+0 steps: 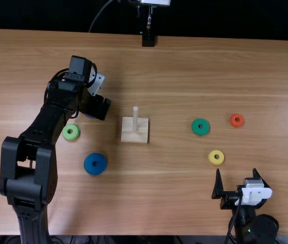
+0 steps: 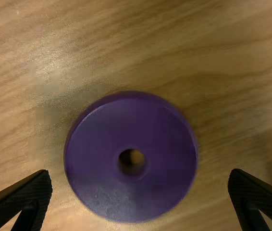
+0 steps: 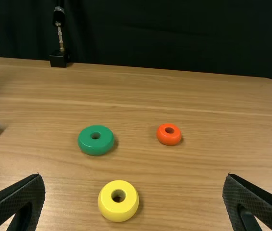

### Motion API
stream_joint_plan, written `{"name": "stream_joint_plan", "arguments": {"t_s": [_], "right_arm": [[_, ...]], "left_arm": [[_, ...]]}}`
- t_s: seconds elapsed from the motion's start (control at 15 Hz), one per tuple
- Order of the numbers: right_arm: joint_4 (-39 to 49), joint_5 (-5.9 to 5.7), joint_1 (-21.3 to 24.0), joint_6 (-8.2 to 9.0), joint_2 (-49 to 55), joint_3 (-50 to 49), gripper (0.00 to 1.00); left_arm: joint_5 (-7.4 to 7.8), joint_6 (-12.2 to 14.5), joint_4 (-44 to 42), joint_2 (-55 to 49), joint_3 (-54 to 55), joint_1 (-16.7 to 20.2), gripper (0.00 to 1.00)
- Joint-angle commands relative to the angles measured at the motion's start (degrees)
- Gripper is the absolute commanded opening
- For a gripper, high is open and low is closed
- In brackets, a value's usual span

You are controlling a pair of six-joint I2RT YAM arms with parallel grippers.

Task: Build the Hanoi tower: stack the rings onto the peg from bottom to top in this color order: purple, dark blue, light blue, dark green, light green, yellow, orange.

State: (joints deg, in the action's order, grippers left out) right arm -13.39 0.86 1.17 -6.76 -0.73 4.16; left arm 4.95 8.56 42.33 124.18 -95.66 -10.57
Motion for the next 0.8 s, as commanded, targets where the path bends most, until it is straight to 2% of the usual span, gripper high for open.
{"name": "stream_joint_plan", "arguments": {"t_s": [0.0,0.73], "right_arm": [[-4.0,0.3,0.3,-0.09,0.7,-3.2,1.0],[-4.0,0.3,0.3,-0.09,0.7,-3.2,1.0]], "left_arm": [[1.06,0.8,0.2,2.0,-2.3,-0.6,1.0],[1.06,0.9,0.0,3.3,-2.3,-0.6,1.0]]}}
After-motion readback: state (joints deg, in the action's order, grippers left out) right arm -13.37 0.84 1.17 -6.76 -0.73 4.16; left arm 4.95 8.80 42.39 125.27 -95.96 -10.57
